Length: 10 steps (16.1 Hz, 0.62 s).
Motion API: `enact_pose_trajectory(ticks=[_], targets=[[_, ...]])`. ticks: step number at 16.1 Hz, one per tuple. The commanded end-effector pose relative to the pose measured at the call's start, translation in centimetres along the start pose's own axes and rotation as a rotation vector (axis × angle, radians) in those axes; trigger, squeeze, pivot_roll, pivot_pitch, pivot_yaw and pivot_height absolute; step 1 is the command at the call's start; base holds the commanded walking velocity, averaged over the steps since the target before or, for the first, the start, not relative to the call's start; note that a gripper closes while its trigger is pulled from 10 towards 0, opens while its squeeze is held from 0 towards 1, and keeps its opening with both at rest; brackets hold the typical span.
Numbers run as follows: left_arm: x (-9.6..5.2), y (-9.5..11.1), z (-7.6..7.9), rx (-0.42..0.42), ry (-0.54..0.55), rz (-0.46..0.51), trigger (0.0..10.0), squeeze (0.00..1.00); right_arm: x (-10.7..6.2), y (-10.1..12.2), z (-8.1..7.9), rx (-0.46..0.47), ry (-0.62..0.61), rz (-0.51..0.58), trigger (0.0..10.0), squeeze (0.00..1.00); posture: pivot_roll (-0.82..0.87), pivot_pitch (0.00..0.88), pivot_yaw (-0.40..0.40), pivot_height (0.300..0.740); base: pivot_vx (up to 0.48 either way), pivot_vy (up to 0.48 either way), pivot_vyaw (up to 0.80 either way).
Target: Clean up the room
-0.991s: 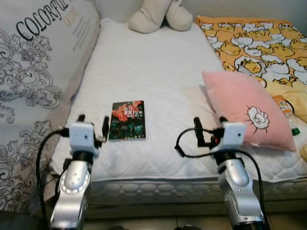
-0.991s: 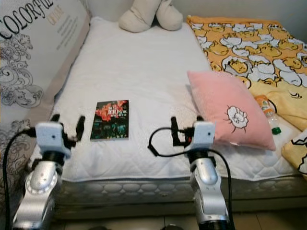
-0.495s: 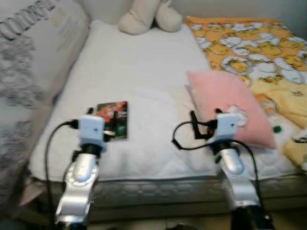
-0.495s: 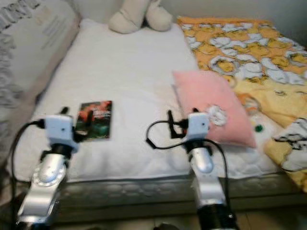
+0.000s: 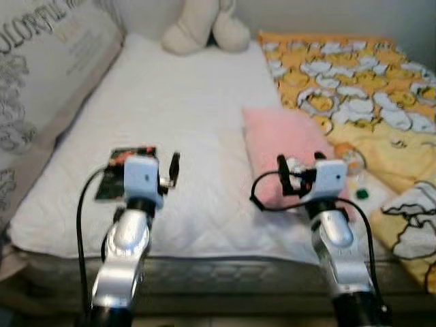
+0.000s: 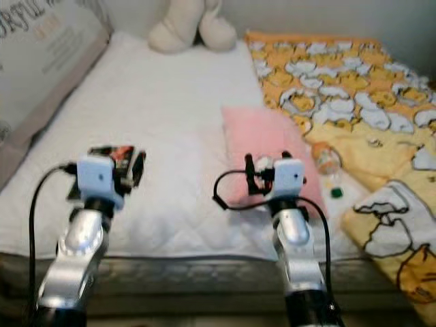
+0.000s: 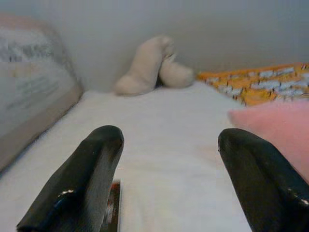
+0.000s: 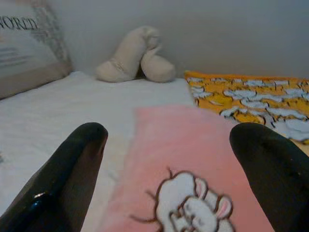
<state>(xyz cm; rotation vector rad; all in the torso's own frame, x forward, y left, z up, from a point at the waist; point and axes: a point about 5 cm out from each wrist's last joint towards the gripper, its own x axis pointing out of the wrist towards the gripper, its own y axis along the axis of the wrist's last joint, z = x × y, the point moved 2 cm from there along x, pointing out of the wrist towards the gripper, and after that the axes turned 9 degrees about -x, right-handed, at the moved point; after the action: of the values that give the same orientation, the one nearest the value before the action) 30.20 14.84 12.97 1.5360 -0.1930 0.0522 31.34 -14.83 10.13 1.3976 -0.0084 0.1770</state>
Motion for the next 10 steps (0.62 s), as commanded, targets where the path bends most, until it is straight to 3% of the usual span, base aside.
enact_pose_trajectory(ticks=[1, 4, 5, 6, 10], targets=[[0.1, -0.5, -0.8, 0.013, 0.013, -0.024, 10.0, 0.0, 0.3, 0.9, -0.5, -0.005, 0.014, 0.044, 10.0, 0.0, -0.08, 0.0, 0.015, 0.736, 0.292, -0.379, 0.0], [0.5, -0.5, -1.0, 0.009, 0.001, -0.034, 10.0, 0.0, 0.5, -0.1, 0.4, -0.051, -0.061, -0.047, 10.0, 0.0, -0.09, 0.0, 0.029, 0.736, 0.295, -0.374, 0.0], [0.6, -0.5, -0.9, 0.004, -0.006, -0.034, 10.0, 0.0, 0.4, -0.2, 0.6, -0.071, -0.082, -0.048, 10.0, 0.21, -0.09, 0.0, 0.033, 0.736, 0.304, -0.368, 0.0], [0.6, -0.4, -0.7, 0.003, -0.012, -0.032, 10.0, 0.0, 0.3, -0.2, 0.7, -0.062, -0.084, -0.043, 10.0, 1.0, -0.09, 0.0, 0.036, 0.736, 0.307, -0.368, 0.0], [0.7, -0.4, -0.4, -0.01, -0.022, -0.033, 10.0, 0.0, -0.1, -0.1, 1.0, -0.056, -0.098, -0.035, 10.0, 1.0, -0.1, 0.0, 0.044, 0.736, 0.309, -0.363, 0.0]])
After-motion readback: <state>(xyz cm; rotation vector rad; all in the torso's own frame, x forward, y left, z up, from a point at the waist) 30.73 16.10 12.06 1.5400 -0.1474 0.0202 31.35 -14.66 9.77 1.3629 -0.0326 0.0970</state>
